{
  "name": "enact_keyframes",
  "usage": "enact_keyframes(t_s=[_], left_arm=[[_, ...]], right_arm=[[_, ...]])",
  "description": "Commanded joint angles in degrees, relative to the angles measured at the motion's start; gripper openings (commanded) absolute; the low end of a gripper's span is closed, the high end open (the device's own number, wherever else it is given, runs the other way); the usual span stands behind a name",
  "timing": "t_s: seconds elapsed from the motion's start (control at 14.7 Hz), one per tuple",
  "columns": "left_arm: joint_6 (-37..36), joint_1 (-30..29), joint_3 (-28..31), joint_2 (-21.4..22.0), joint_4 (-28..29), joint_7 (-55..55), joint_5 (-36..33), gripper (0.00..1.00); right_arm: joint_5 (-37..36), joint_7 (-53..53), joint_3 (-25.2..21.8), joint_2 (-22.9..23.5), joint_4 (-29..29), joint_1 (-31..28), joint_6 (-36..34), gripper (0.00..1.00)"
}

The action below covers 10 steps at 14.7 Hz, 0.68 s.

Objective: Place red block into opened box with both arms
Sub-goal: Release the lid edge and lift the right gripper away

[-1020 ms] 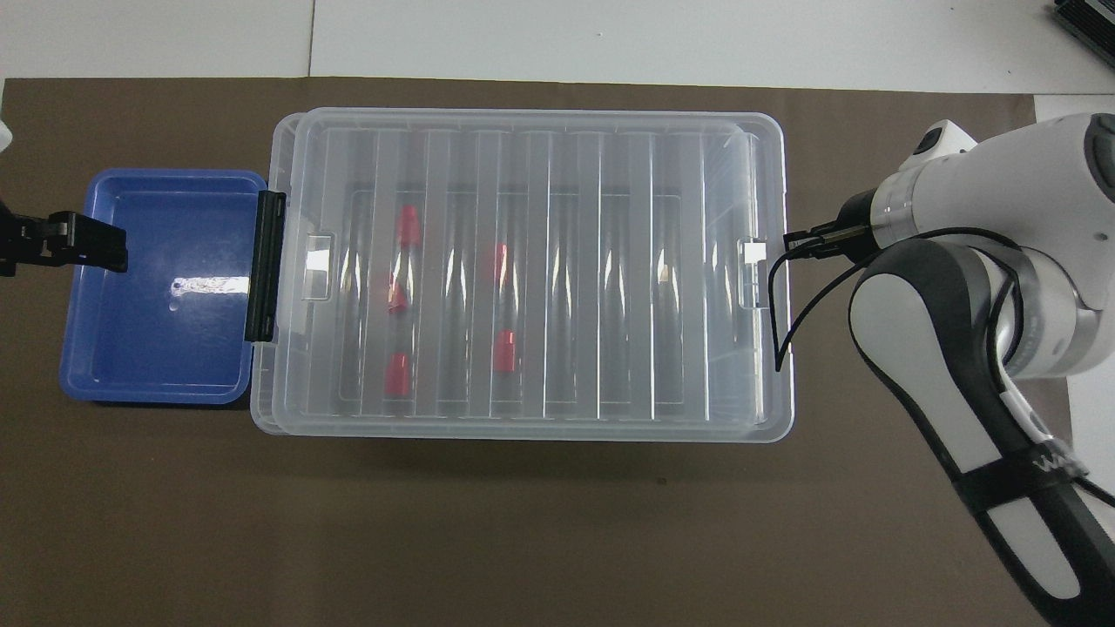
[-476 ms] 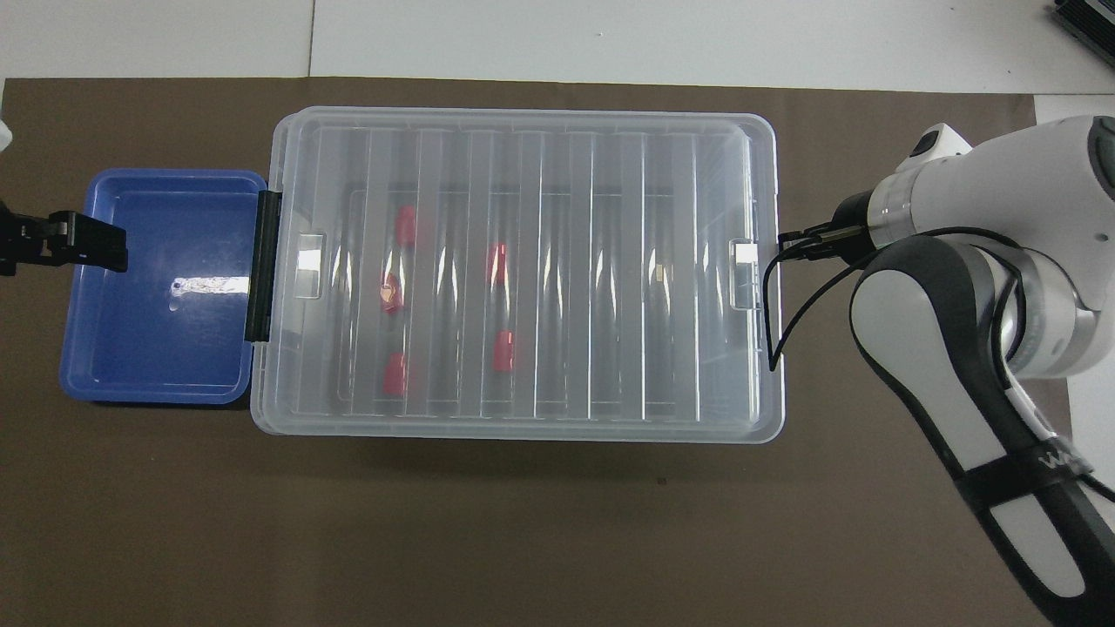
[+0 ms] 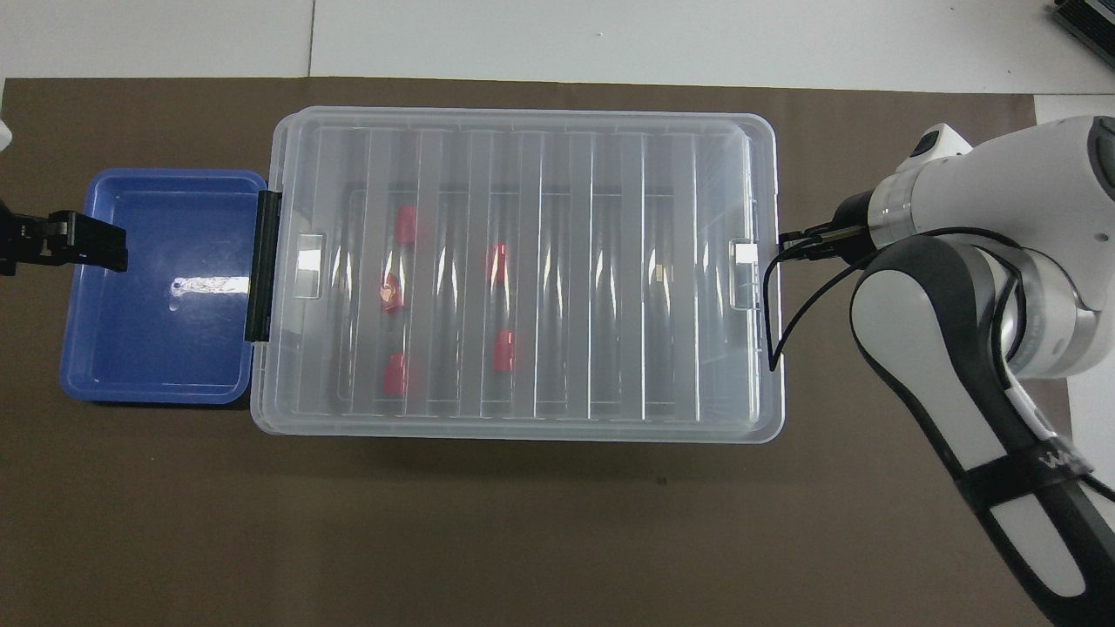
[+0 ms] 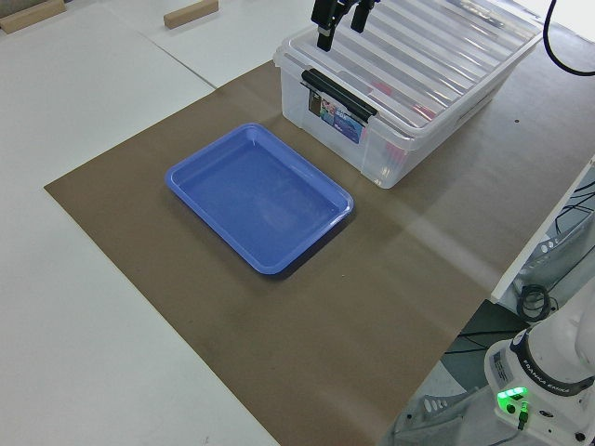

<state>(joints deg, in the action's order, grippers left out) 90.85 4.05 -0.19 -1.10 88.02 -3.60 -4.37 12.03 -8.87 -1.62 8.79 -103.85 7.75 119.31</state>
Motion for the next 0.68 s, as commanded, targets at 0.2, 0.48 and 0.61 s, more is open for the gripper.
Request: enact_keyframes(t_s=[0.2,0.48,0.61], left_arm=[[1.5,0.2,0.4,1.5,1.9,0.3,0.7,1.0],[1.8,0.3,0.4,1.5,1.9,0.3,0.7,1.0],[1.8,0.3,0.4,1.5,1.9,0.3,0.7,1.0]], right_arm=[[-13.0,5.9,-0.1,-4.3,3.4,-2.9,-9.1,0.0],[-13.1,11.8,0.0,-9.4,4.5,-3.6,-16.5,1.0],[-12.9,11.9,-0.2,-10.1,6.8,-3.7,-21.5,1.0]])
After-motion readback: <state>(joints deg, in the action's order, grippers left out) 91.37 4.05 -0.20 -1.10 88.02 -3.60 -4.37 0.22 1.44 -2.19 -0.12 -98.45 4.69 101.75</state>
